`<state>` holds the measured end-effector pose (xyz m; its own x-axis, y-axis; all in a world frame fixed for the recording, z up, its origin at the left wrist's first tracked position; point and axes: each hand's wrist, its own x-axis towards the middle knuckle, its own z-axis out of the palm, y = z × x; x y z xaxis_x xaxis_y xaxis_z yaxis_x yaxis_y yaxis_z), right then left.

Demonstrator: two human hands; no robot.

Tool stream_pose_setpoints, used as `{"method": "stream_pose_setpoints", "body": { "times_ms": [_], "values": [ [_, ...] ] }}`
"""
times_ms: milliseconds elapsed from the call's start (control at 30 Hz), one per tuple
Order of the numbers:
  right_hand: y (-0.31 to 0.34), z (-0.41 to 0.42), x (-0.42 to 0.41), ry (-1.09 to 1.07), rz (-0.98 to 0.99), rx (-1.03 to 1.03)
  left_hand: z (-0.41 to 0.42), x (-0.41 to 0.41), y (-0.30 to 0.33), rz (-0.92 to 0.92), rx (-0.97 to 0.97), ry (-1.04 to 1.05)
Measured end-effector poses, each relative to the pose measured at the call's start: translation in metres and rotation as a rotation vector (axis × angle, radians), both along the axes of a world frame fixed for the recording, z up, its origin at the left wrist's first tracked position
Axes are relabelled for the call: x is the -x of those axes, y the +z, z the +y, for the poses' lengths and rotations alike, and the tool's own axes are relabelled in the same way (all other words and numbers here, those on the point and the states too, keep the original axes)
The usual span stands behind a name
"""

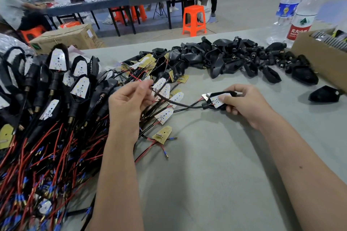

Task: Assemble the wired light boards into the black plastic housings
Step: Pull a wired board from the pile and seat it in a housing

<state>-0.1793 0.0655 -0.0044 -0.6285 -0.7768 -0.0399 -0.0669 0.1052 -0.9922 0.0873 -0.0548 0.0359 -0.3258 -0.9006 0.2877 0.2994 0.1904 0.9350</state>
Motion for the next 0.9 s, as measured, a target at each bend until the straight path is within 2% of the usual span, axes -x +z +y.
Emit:
{"method": "stream_pose_setpoints", "body": {
  "times_ms": [67, 133, 300, 500, 600, 767, 900],
  "values": [
    [0.002, 0.003, 0.0, 0.065, -0.01, -0.005, -0.003, 0.003, 0.0, 0.063, -0.038, 0.113],
    [0.004, 0.006, 0.002, 0.125, -0.01, -0.028, -0.003, 0.004, 0.0, 0.135, -0.109, 0.135],
    [0.008, 0.01, 0.001, 0.25, 0.121, -0.128, 0.0, 0.008, 0.001, 0.338, -0.3, 0.215],
    [0.011, 0.016, 0.005, 0.322, 0.185, -0.179, -0.01, -0.007, 0.003, 0.473, -0.378, 0.295],
    [0.011, 0.018, 0.004, 0.316, 0.184, -0.17, -0.014, -0.011, 0.002, 0.492, -0.395, 0.307],
    [0.011, 0.019, 0.004, 0.284, 0.176, -0.138, -0.016, -0.012, -0.001, 0.432, -0.439, 0.223],
    [0.013, 0.018, 0.006, 0.242, 0.194, -0.153, -0.016, -0.013, 0.0, 0.468, -0.479, 0.144]
  ]
}}
